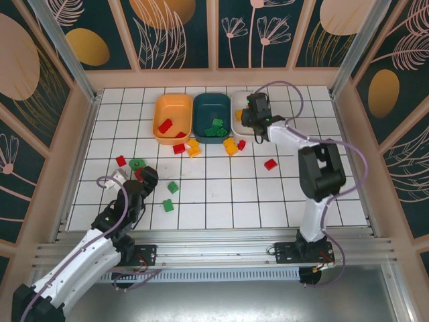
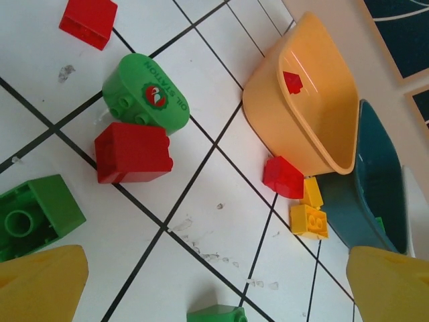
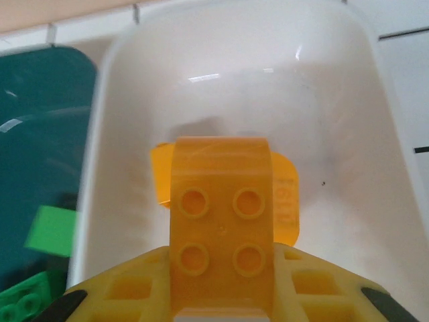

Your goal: Sort the legos into containers by color

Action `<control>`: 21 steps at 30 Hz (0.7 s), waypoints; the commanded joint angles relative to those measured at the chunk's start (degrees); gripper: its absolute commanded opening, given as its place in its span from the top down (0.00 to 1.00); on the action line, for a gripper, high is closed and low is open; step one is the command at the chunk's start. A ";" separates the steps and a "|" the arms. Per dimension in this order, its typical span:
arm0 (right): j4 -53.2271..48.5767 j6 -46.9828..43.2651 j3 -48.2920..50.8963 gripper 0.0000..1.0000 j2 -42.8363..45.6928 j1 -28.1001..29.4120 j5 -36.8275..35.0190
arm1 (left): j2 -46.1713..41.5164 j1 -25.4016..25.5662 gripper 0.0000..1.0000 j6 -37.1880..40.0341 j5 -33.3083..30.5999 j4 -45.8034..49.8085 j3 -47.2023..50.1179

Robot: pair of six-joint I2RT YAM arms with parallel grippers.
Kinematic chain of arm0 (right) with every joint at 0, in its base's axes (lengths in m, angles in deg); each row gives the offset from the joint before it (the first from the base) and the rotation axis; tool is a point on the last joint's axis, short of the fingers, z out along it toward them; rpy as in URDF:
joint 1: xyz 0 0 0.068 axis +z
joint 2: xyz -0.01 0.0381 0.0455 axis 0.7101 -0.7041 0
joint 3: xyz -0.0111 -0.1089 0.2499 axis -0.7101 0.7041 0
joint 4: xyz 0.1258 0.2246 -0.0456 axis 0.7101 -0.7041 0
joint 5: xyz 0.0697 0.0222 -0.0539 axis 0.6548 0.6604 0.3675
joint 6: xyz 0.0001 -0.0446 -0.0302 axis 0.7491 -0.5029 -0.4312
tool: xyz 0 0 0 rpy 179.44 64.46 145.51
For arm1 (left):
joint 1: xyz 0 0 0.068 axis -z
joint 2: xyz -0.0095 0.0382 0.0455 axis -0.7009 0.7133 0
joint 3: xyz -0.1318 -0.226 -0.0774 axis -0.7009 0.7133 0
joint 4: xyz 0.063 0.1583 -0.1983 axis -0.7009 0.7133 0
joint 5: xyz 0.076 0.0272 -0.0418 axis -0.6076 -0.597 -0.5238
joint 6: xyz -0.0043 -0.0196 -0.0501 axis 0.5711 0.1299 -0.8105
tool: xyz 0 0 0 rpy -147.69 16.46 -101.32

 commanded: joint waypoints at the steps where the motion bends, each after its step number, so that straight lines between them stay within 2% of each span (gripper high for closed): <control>1: -7.69 -0.49 -8.12 0.51 -4.05 -0.44 -0.52 | -0.92 -0.21 0.01 -2.30 1.03 2.49 0.64; 4: -9.02 -0.08 -10.47 0.41 -3.52 -0.50 -1.87 | -0.85 -0.21 0.02 -0.85 2.04 2.84 0.11; 8: -7.29 -0.14 -4.96 0.38 3.29 0.67 -4.32 | 0.33 -0.23 0.01 2.15 4.27 -0.72 -0.21; 12: -5.32 2.03 8.92 0.36 13.26 1.66 -8.53 | 3.75 -0.19 0.01 4.51 8.14 -7.25 -0.34; 16: -6.71 11.24 25.07 0.30 23.81 0.69 -11.58 | 11.01 -0.18 0.02 6.71 14.87 -16.70 -0.29; 21: -6.99 22.06 39.97 0.25 34.33 0.83 -7.28 | 21.86 -0.19 0.01 10.28 21.86 -24.27 -3.23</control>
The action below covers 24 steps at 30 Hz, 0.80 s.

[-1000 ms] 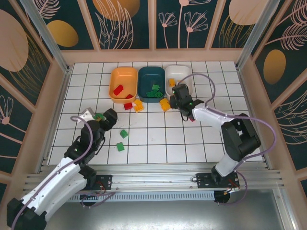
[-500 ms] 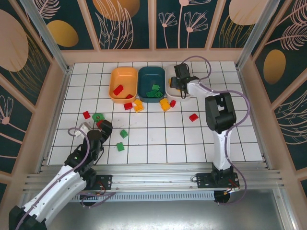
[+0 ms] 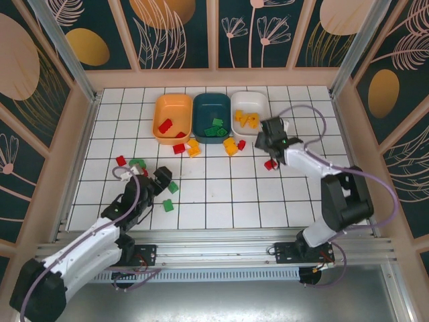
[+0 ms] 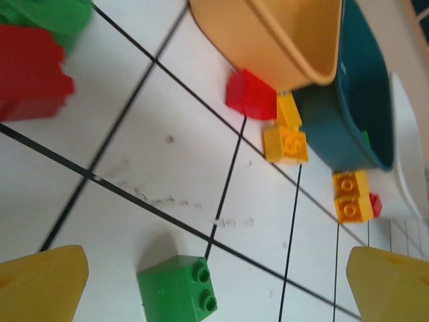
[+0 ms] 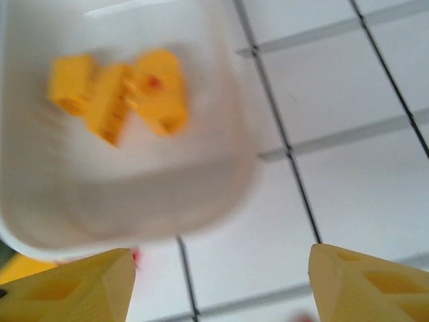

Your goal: Sort the legos into containers by color

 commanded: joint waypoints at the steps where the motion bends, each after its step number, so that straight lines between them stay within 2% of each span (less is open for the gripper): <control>1: -0.86 10.55 6.27 0.24 4.30 0.08 2.07 | 5.59 -0.18 0.01 4.35 7.16 -9.36 -3.36; 6: 1.19 14.88 8.35 0.21 2.33 0.21 5.73 | 12.65 -0.19 0.02 6.48 11.94 -10.95 -7.51; 8: 1.14 15.85 7.34 0.24 -0.73 0.26 5.57 | 13.17 -0.17 0.01 7.05 12.97 -10.23 -8.48; 11: 2.27 16.12 5.78 0.34 -4.49 1.24 3.92 | 11.22 -0.18 0.01 7.57 12.22 -8.60 -8.20; 14: 3.40 16.79 4.55 0.39 -7.03 1.45 3.44 | 8.23 -0.18 0.02 7.84 10.03 -7.69 -6.48; 18: 5.39 15.75 3.33 0.41 -8.71 1.53 2.92 | 4.92 -0.18 0.01 7.77 8.62 -6.77 -4.98; 24: 4.46 13.08 -0.60 0.38 -12.26 1.43 -1.26 | 3.04 -0.21 0.02 7.98 7.59 -5.94 -4.28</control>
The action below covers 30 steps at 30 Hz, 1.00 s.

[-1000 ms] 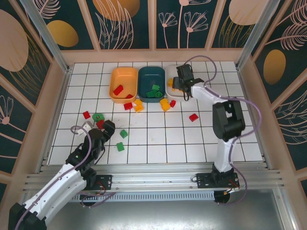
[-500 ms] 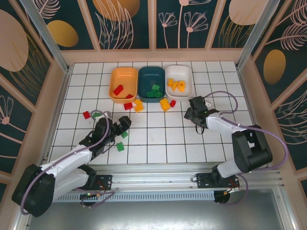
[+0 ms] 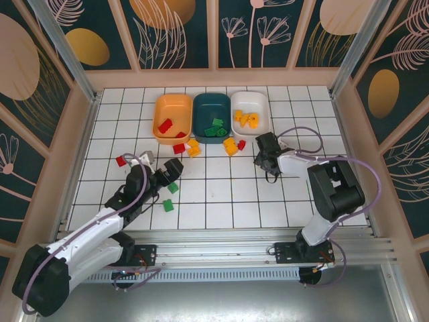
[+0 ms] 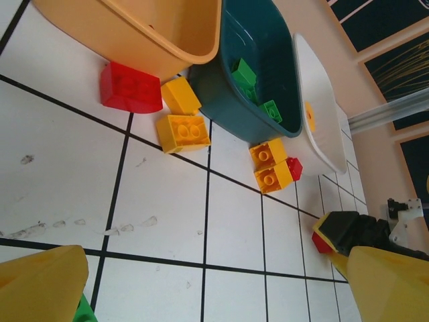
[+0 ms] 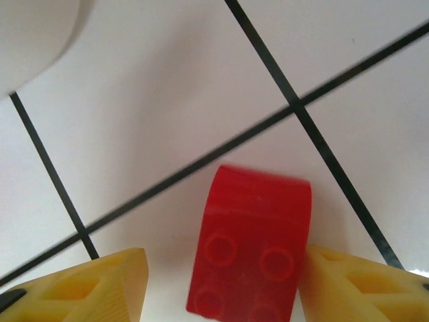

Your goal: Sort the legos into containers by color

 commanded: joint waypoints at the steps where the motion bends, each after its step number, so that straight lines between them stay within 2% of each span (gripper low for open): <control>1: 0.85 -1.39 -2.91 0.38 -2.60 0.24 -5.04 | -0.63 -0.21 0.01 1.41 -1.18 1.33 0.64; 4: 1.49 -2.75 -3.43 0.43 -4.39 0.11 -6.07 | -0.45 -0.15 0.02 1.34 -1.35 1.61 0.57; 7: 1.67 -4.11 -3.80 0.63 -5.17 0.37 -6.53 | -0.59 -0.18 0.01 1.57 -1.64 2.40 0.14; 10: 1.60 -5.30 -3.61 0.74 -3.75 1.12 -7.94 | -1.14 -0.18 0.02 2.17 -3.23 4.68 -0.73; 14: 0.24 -7.20 -4.93 0.77 1.65 4.81 -10.07 | -2.43 -0.18 0.01 2.79 -7.96 9.71 -2.63; 17: 0.36 -10.30 -9.57 0.76 4.37 10.80 -9.80 | -2.22 -0.31 0.01 2.70 -17.92 18.71 -5.77; 19: 2.02 -13.45 -14.67 0.77 2.46 14.79 -7.19 | -2.03 -0.92 0.01 1.49 -24.65 24.23 -7.28; 20: 2.76 -14.59 -17.36 0.77 0.61 16.03 -5.54 | -2.03 -1.76 0.02 1.24 -25.88 25.13 -7.19; 22: 5.45 -16.85 -23.36 0.77 -4.69 18.43 -1.11 | -1.52 -5.58 0.02 2.05 -22.75 25.03 -6.54; 25: 6.42 -20.46 -35.10 0.77 -14.07 21.07 3.24 | 1.66 -12.64 0.01 3.20 -12.80 24.63 -6.39; 27: 4.81 -23.07 -44.04 0.78 -20.88 22.73 4.43 | 3.29 -14.45 0.01 3.46 -8.45 24.03 -6.61; 30: 1.87 -25.73 -56.41 0.77 -29.74 24.34 4.63 | 3.15 -14.51 0.02 4.41 -1.59 21.48 -6.89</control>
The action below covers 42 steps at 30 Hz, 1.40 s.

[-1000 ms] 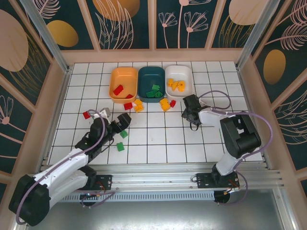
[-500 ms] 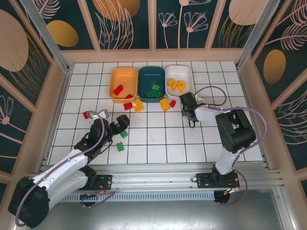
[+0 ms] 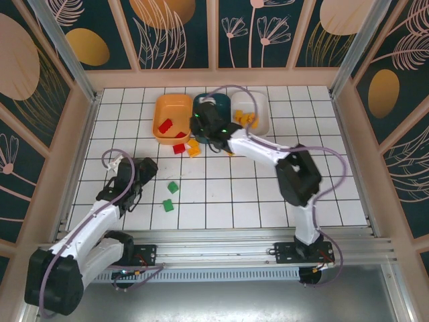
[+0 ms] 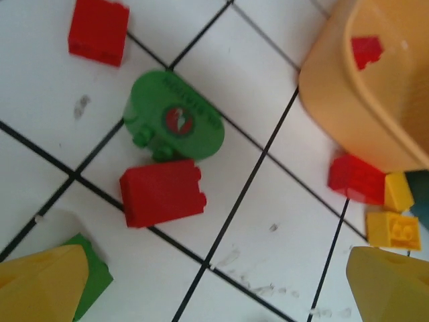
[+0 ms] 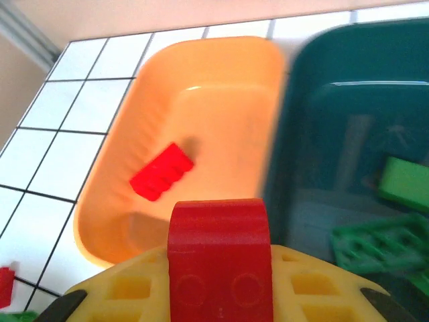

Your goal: Sort the legos into containers by color

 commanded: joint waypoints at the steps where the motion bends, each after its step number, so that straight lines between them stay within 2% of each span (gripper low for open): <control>1: -4.01 -4.86 -10.83 0.77 -8.27 1.47 1.84 | -0.79 -0.24 0.01 2.60 9.30 -0.79 -1.35; 6: -8.93 -4.61 -24.89 0.74 -19.10 0.65 3.60 | -3.39 -0.24 0.01 4.70 6.86 2.29 -3.30; 9: -13.29 -4.91 -33.63 0.59 -23.80 0.54 3.86 | -4.01 -0.24 0.01 4.82 8.39 1.73 -3.06; 12: -15.51 -5.71 -37.52 0.44 -24.07 0.55 3.23 | -3.34 -0.24 0.01 4.82 10.53 0.74 -2.96; 14: -15.02 -6.21 -36.29 0.42 -21.76 0.57 2.55 | -2.90 -0.23 0.01 4.90 11.71 -0.12 -2.87; 17: -12.40 -6.39 -28.67 0.42 -15.12 0.76 0.55 | -2.67 -0.28 0.02 4.94 12.66 -1.16 -2.81; 21: -2.64 -4.80 -6.61 0.42 -0.28 0.53 -1.92 | -2.64 -0.19 0.05 6.76 16.40 -3.71 -2.29; 23: 1.41 -3.52 3.87 0.41 6.42 -0.08 -2.47 | -1.28 0.58 0.08 8.29 15.65 -2.09 -3.39; 25: 3.92 -1.52 12.87 0.41 11.82 -1.37 -2.26 | 1.07 2.88 0.09 9.88 12.19 0.81 -5.14; 27: 5.33 0.96 21.43 0.41 16.60 -3.12 -2.06 | 4.25 7.26 0.12 10.54 8.46 2.81 -6.71; 30: 6.37 4.27 31.30 0.41 21.73 -6.16 -1.54 | 10.30 12.07 0.16 12.26 7.01 4.27 -8.49; 35: 6.79 5.46 39.78 0.41 27.06 -9.36 -0.44 | 17.36 16.30 0.23 13.37 6.92 5.01 -9.64; 42: 6.32 4.46 41.98 0.41 28.19 -9.85 -0.78 | 21.81 19.67 0.21 15.47 2.95 7.33 -10.30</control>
